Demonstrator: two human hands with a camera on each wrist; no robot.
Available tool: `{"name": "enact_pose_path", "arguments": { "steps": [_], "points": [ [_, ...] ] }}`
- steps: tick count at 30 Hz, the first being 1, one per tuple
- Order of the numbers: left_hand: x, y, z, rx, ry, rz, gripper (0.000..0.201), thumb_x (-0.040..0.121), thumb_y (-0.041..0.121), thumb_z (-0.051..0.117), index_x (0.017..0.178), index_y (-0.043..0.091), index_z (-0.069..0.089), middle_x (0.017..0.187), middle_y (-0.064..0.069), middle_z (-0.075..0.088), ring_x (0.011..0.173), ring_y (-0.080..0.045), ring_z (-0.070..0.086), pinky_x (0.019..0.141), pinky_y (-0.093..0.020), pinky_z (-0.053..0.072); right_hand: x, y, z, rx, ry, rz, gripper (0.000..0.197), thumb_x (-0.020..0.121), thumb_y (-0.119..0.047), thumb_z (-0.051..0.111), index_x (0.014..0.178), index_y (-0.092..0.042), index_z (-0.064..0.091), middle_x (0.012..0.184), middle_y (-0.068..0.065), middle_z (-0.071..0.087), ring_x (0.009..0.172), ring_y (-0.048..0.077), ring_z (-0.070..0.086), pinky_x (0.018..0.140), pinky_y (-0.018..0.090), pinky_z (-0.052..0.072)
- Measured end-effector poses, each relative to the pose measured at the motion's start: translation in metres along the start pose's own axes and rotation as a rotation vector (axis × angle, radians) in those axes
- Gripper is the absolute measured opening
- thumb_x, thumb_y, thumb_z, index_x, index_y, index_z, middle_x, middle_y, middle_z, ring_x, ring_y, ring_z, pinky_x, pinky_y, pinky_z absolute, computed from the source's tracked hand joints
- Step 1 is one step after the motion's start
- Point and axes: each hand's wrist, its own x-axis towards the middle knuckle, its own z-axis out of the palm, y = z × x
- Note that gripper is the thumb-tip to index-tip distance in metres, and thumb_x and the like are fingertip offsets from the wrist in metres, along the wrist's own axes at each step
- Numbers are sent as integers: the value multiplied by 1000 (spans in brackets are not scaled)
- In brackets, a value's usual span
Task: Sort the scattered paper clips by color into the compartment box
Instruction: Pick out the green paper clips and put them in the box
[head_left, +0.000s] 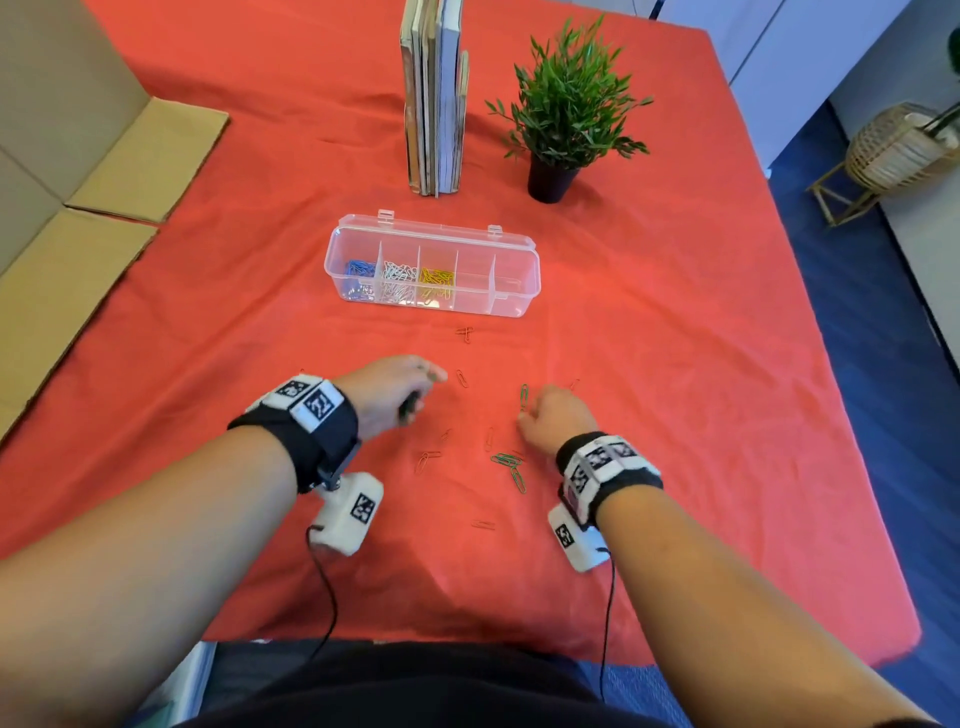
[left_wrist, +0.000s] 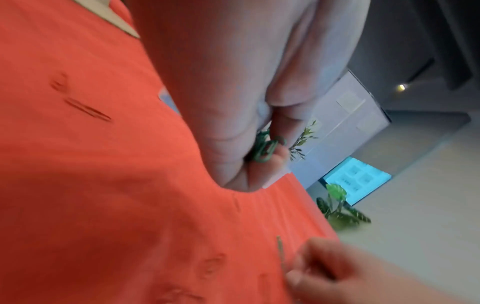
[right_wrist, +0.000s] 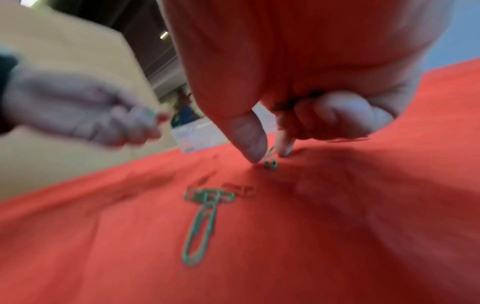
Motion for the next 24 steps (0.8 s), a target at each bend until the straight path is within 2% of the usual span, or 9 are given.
{"name": "enact_pose_path", "arguments": {
  "steps": [3,6,8,10,13,15,18,21,24],
  "points": [
    [5,22,14,-415,-169,-144,19,87,8,34,80,14,51,63,-1,42,52,-12,40,45,-19,39,-5,-1,13,-144,-1,-89,32,91,-15,44,117,2,49,122,21,55,114,35,54,94,39,45],
    [15,31,32,-481,-242,-204,24,93,22,40,74,15,50,65,-1,47,47,-10,46,42,-18,45,-6,7,21,-188,-19,-120,30,92,-11,35,116,1,49,118,20,53,114,38,54,91,42,45],
    [22,33,48,-348,-213,-175,22,96,15,38,80,14,52,70,-1,51,51,-8,49,41,-16,47,-8,14,20,-176,-10,-113,30,92,-12,34,116,-1,46,119,21,51,112,38,54,92,43,44],
    [30,33,64,-164,-146,-153,20,92,7,39,83,15,55,67,0,48,52,-8,41,39,-13,39,-10,19,19,-168,-3,-132,29,91,-13,36,117,-4,44,122,20,50,113,37,53,92,43,44],
    [40,37,81,193,-40,-69,12,82,14,52,70,16,53,61,2,40,51,-14,35,45,-18,26,-14,17,18,-150,40,-187,29,91,-15,39,117,-6,45,121,17,50,112,36,54,89,43,45],
    [49,35,87,560,2,125,22,86,26,52,66,17,58,66,-2,52,63,-23,49,55,-28,34,-17,14,19,-164,67,-240,28,89,-14,41,115,-6,46,118,16,51,107,37,55,85,43,47],
    [60,25,90,854,49,366,24,89,33,52,93,17,70,86,-9,59,89,-28,59,77,-32,43,-20,15,19,-156,60,-247,28,84,-10,44,111,-6,47,116,16,50,104,36,55,82,43,47],
    [69,16,92,1022,-8,437,25,88,26,58,110,22,68,100,-11,53,99,-28,57,86,-33,44,-21,24,17,-152,23,-197,30,82,-12,45,112,-7,48,119,15,50,107,36,54,86,43,46],
    [74,9,92,1126,-40,451,22,87,21,58,107,20,69,96,-5,46,97,-29,59,85,-36,49,-22,32,19,-141,10,-195,27,85,-19,45,110,-8,48,118,15,49,105,36,55,86,45,49]
  ]
}}
